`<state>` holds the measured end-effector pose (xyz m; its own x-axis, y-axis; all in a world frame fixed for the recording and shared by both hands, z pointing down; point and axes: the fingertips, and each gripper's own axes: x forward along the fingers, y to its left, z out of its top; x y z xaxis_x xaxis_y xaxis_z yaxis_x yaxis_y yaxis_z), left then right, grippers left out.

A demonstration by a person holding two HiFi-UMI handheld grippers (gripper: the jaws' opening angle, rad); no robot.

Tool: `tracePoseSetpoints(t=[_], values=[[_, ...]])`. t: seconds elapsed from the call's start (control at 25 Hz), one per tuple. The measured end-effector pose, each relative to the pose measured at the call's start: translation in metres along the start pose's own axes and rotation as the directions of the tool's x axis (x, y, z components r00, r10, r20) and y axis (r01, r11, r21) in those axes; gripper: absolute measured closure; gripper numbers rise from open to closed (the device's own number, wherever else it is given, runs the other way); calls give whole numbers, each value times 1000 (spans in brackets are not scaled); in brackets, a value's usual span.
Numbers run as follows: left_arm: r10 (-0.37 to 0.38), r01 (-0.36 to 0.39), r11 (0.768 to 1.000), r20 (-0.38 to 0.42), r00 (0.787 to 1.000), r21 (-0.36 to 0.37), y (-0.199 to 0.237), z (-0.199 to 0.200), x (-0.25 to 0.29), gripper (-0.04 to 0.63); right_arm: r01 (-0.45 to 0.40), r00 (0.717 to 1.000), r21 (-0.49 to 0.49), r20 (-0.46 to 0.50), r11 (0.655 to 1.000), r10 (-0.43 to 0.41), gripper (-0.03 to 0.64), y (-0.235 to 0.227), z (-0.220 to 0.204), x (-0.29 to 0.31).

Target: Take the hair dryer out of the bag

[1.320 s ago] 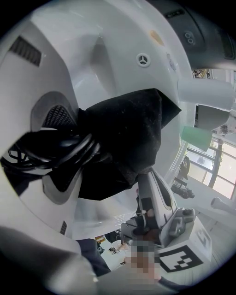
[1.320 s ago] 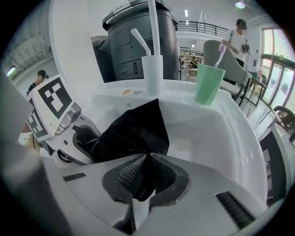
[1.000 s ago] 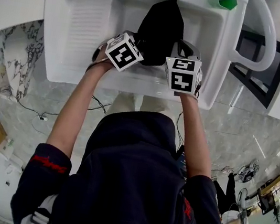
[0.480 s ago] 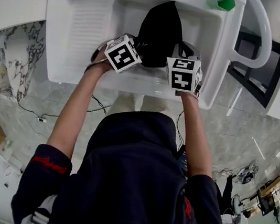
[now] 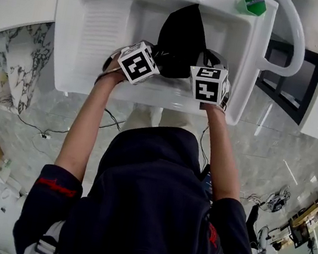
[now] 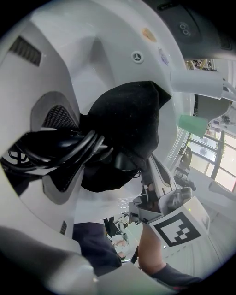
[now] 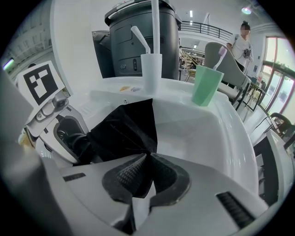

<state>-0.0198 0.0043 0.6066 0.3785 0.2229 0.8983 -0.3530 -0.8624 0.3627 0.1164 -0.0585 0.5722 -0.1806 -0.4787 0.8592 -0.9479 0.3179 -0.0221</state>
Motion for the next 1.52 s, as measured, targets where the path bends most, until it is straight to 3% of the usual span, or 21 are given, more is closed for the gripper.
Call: tracePoseSetpoints(t=[0.72,1.52], values=[[-58,59,998,51,997,-22,-10,5,-7,374,-10,1000,-35,2,999,10,574,-1,-5,2],[-125,125,992,32,992,-2,-27,-3,-13,374,-3,1000,-53,2,999,3,574,-5,-10,7]])
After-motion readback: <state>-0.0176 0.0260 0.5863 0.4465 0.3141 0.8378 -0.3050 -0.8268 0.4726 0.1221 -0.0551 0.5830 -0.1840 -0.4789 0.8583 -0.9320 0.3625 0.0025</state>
